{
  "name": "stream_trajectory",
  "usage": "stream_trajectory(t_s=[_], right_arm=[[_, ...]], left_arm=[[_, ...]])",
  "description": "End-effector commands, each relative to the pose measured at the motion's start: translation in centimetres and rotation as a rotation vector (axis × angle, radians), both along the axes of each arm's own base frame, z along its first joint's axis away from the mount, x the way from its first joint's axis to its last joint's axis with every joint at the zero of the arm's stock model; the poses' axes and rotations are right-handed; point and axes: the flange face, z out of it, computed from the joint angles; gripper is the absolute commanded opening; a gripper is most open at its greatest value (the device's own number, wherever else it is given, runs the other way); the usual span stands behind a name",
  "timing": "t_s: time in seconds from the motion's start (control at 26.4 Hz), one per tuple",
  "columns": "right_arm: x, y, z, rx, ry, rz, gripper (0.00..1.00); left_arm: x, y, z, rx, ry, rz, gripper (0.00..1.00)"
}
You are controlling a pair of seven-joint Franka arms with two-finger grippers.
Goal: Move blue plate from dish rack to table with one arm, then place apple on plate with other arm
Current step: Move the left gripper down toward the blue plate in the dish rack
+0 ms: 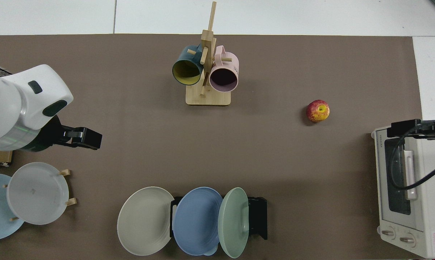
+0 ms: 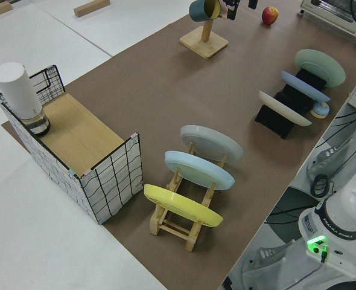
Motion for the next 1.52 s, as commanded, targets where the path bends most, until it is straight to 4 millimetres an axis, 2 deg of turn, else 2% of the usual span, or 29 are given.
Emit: stream_trajectory(t_s=[0.0,0.61,0.72,0.8,1.06,1.25,1.37,1.48], right_arm=[[-0.2,0.0,0.1,0.005,-0.009,-0.015,1.0],[-0.2,0.0,0.1,0.005,-0.009,-0.015,1.0],[-0.2,0.0,0.1,0.005,-0.009,-0.015,1.0],[-0.2,0.0,0.1,0.005,-0.009,-0.015,1.0],[-0.2,-0.1,0.1,0.005,-0.009,-0.016,1.0],[-0.2,-0.1,0.1,0.005,-0.009,-0.016,1.0],[-0.2,-0.1,0.1,0.005,-0.009,-0.016,1.0],[-0.2,0.0,0.1,0.005,-0.009,-0.015,1.0]], left_arm=[[-0.7,0.4,0.1,-0.008,-0.008,-0.018,1.0],[-1.3,-0.2,0.4,0.004,-0.004,-0.012,1.0],[-1.7,-0.6,0.3,0.006,0.008,0.008,1.0],[-2.8,-1.1,-0.1,-0.004,0.022,0.007,1.0],[-7.4,-3.4,-4.5,-0.163,0.005,-0.095,1.0],[-10.3,-9.1,-10.4,-0.181,-0.004,-0.171,1.0],[-11.4,-10.3,-12.5,-0.219,-0.018,-0.173,1.0],[-13.3,-12.9,-16.5,-0.211,0.003,-0.218,1.0]])
